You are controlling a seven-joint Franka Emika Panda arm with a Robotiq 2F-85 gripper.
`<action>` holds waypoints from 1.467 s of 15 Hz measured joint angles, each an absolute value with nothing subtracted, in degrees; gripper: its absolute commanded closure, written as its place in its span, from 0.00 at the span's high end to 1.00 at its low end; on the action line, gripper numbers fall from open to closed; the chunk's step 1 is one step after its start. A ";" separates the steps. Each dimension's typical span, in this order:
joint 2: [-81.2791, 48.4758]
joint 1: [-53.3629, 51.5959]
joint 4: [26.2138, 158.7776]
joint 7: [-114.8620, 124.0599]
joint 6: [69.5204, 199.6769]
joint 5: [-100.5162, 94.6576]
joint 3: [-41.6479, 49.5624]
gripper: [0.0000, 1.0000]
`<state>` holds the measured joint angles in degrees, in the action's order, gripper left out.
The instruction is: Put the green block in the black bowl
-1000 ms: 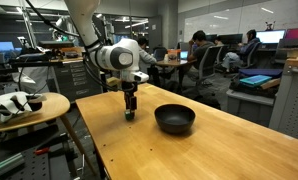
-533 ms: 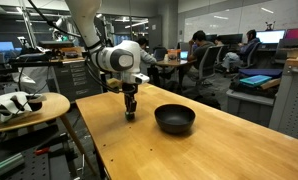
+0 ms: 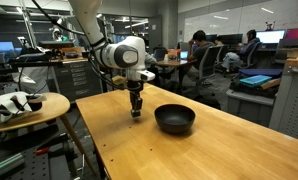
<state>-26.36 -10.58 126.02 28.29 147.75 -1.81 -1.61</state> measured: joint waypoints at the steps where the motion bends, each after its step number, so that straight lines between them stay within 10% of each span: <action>1: -25.64 -10.54 125.61 27.98 146.67 -1.81 -1.13 0.17; 22: -20.88 -1.14 120.42 24.43 140.34 -0.15 3.99 0.17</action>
<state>-20.88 -1.14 120.42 24.43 140.34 -0.15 3.99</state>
